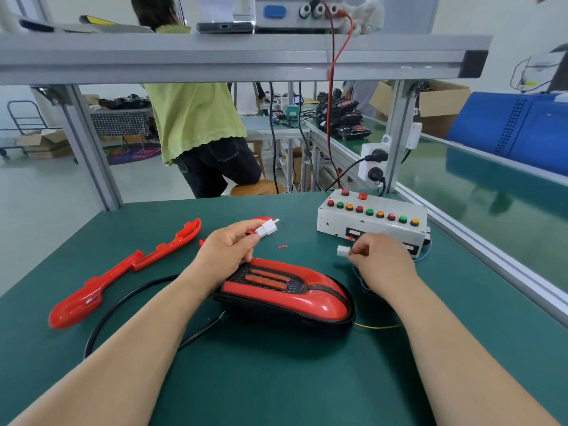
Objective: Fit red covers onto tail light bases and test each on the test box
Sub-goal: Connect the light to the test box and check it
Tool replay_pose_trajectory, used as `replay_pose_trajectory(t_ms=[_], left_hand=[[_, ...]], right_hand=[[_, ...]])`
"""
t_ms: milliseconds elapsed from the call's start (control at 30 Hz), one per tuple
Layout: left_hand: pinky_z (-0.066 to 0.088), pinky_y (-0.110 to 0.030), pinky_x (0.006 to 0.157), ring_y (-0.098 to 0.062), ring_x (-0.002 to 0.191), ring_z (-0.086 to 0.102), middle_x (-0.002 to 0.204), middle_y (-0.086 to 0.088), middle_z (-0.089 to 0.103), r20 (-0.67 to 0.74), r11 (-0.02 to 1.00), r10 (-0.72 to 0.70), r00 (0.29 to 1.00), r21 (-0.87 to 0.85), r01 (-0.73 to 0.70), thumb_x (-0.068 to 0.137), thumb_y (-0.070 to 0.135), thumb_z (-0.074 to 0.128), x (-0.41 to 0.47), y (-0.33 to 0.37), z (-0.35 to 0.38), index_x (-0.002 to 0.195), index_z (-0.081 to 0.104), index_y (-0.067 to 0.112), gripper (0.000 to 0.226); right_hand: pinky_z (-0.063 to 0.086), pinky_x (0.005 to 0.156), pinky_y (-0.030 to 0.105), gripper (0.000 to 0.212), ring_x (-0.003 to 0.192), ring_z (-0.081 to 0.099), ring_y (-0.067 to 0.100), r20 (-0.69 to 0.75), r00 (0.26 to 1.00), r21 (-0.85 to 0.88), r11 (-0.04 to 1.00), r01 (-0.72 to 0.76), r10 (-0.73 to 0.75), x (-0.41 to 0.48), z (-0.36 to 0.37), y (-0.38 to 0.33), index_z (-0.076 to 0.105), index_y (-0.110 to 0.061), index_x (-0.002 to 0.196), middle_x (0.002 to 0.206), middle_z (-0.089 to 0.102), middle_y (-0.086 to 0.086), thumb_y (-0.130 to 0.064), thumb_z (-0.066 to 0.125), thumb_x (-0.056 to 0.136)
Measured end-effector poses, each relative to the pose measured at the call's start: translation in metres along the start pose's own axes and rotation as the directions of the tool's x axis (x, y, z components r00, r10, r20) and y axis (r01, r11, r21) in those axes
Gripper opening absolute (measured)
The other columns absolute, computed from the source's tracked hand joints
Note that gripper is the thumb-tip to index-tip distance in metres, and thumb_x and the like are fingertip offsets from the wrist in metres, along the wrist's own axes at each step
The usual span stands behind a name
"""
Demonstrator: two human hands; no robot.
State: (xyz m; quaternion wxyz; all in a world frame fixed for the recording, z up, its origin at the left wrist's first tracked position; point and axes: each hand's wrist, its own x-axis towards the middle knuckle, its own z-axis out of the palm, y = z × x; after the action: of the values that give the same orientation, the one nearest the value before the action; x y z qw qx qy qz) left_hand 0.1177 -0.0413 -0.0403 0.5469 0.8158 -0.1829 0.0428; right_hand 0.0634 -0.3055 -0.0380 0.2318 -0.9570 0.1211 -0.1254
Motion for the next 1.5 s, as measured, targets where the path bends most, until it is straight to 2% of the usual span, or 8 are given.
replay_pose_trajectory(t_ms=[200, 300, 467, 600, 900, 1033, 1167, 1500], left_hand=[[0.037, -0.01, 0.055, 0.0, 0.05, 0.043, 0.052, 0.012, 0.053, 0.003, 1.0, -0.004, 1.0, 0.026, 0.004, 0.101, 0.014, 0.053, 0.0, 0.001, 0.001, 0.097, 0.064, 0.047, 0.035], [0.037, -0.012, 0.056, -0.002, 0.051, 0.042, 0.053, 0.013, 0.054, 0.024, 0.999, -0.011, 1.0, 0.044, 0.01, 0.101, 0.016, 0.054, 0.002, 0.002, 0.001, 0.1, 0.066, 0.044, 0.03], [0.035, -0.02, 0.056, -0.004, 0.051, 0.039, 0.067, 0.01, 0.056, 0.027, 0.998, -0.03, 0.999, 0.05, 0.028, 0.101, 0.015, 0.054, 0.004, 0.003, 0.005, 0.102, 0.069, 0.038, 0.027], [0.034, -0.013, 0.052, 0.001, 0.047, 0.041, 0.066, 0.012, 0.059, 0.023, 0.999, -0.008, 1.0, 0.05, 0.007, 0.101, 0.016, 0.054, 0.0, 0.007, 0.014, 0.095, 0.067, 0.046, 0.033], [0.036, -0.011, 0.052, 0.001, 0.049, 0.046, 0.062, 0.015, 0.061, 0.028, 0.998, 0.009, 1.0, 0.067, -0.011, 0.1, 0.03, 0.055, -0.008, 0.018, 0.036, 0.083, 0.064, 0.066, 0.041], [0.04, -0.019, 0.061, -0.001, 0.053, 0.049, 0.068, 0.009, 0.064, 0.071, 0.995, -0.004, 0.997, 0.095, -0.003, 0.1, 0.028, 0.054, -0.007, 0.018, 0.033, 0.085, 0.068, 0.056, 0.035], [0.042, -0.025, 0.084, -0.013, 0.087, 0.057, 0.092, -0.002, 0.062, 0.095, 0.979, 0.022, 0.995, 0.2, -0.041, 0.1, 0.02, 0.054, -0.006, 0.02, 0.03, 0.09, 0.062, 0.049, 0.032], [0.047, -0.014, 0.082, 0.004, 0.081, 0.063, 0.087, 0.012, 0.072, 0.127, 0.993, 0.116, 0.985, -0.027, -0.113, 0.09, 0.009, 0.07, -0.008, 0.034, 0.029, 0.094, 0.07, 0.04, 0.031]], right_hand=[[0.048, 0.072, 0.03, 0.008, 0.082, 0.063, 0.013, 0.018, 0.995, 0.446, 0.892, 0.076, -0.094, -0.008, -0.002, -0.019, 0.06, -0.026, 0.089, 0.086, 0.069, -0.007, -0.026, 0.067, 0.09], [0.049, 0.066, 0.027, 0.009, 0.071, 0.061, 0.008, 0.048, 0.991, 0.533, 0.842, 0.078, -0.123, -0.015, -0.004, -0.025, 0.065, -0.029, 0.095, 0.083, 0.073, -0.013, -0.036, 0.061, 0.093], [0.043, 0.061, 0.016, 0.012, 0.064, 0.056, -0.002, 0.029, 0.988, 0.517, 0.848, 0.114, -0.151, -0.014, 0.002, -0.025, 0.075, -0.024, 0.086, 0.082, 0.073, -0.009, -0.027, 0.064, 0.091], [0.04, 0.065, 0.004, 0.007, 0.084, 0.063, -0.004, 0.025, 0.99, 0.56, 0.822, 0.101, -0.139, -0.012, 0.004, -0.022, 0.073, -0.029, 0.095, 0.089, 0.07, -0.016, -0.029, 0.072, 0.088], [0.045, 0.068, 0.01, 0.004, 0.076, 0.063, 0.002, -0.006, 0.994, 0.646, 0.758, 0.089, -0.111, -0.008, 0.006, -0.014, 0.073, -0.03, 0.087, 0.085, 0.073, -0.004, -0.033, 0.074, 0.087], [0.041, 0.057, 0.005, 0.004, 0.057, 0.053, -0.005, 0.03, 0.99, 0.693, 0.717, 0.078, -0.136, -0.008, 0.007, -0.014, 0.074, -0.028, 0.084, 0.071, 0.068, -0.009, -0.03, 0.078, 0.083], [0.043, 0.058, 0.006, 0.012, 0.063, 0.059, -0.005, 0.061, 0.982, 0.705, 0.704, 0.084, -0.177, -0.008, 0.002, -0.016, 0.073, -0.032, 0.085, 0.074, 0.07, -0.01, -0.022, 0.079, 0.082], [0.046, 0.071, 0.007, 0.021, 0.079, 0.065, 0.004, 0.001, 0.958, 0.668, 0.713, 0.212, -0.287, -0.017, -0.004, -0.026, 0.072, -0.038, 0.086, 0.085, 0.072, -0.008, -0.017, 0.075, 0.086]])
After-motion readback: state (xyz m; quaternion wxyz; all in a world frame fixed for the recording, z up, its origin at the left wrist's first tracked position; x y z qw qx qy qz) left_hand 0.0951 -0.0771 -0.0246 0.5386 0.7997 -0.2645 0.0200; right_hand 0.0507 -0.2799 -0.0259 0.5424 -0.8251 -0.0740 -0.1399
